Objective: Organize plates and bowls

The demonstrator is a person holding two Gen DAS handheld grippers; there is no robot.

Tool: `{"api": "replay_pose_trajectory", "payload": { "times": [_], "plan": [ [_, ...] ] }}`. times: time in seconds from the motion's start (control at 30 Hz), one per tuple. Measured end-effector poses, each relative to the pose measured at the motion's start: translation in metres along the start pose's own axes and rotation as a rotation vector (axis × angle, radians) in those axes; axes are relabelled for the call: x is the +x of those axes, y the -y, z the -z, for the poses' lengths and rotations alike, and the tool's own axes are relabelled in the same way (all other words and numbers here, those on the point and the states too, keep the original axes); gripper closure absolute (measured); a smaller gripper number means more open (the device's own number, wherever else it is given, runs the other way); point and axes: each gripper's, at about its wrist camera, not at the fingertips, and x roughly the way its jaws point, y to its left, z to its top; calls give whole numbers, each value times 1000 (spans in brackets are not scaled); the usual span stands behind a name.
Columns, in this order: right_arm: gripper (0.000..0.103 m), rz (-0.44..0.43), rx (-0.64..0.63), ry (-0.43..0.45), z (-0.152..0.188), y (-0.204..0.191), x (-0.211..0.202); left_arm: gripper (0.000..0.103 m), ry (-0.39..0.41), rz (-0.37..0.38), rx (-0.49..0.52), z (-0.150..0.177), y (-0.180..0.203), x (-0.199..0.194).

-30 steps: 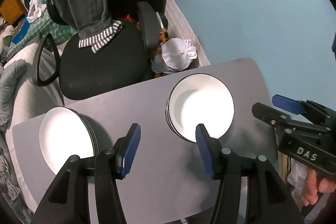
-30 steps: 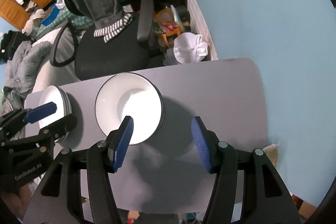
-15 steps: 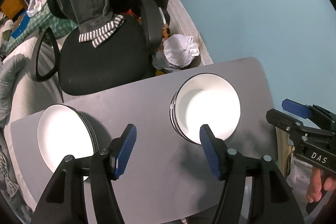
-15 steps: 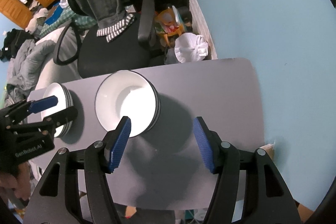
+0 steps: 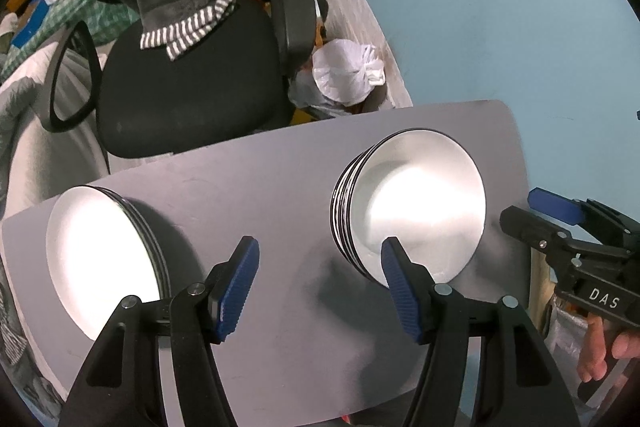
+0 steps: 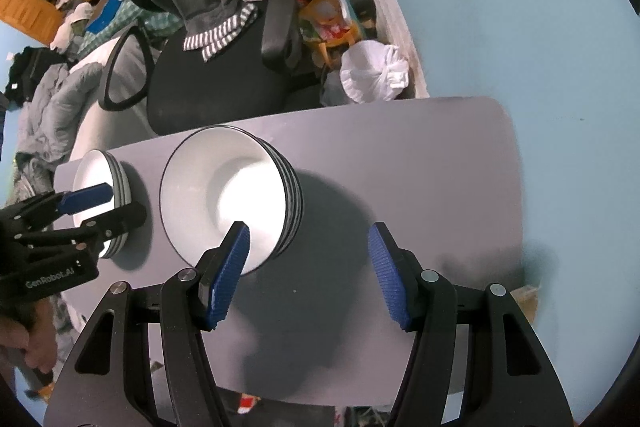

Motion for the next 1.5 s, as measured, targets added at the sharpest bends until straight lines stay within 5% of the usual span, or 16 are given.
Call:
{"api": "replay_pose_trajectory", "payload": {
  "times": [0.83,1.07,1.5],
  "plan": [
    [42,-196,34,-175,-25,22,72,38,-129,69,-128,-17,-3,61],
    [42,-189,32,-193,-24,23,80,38,-149,97,-146,-15,-7,70],
    [43,-217,53,-210,-27,22,84,78,-163,171,-151,-20,-5,73]
  ]
}}
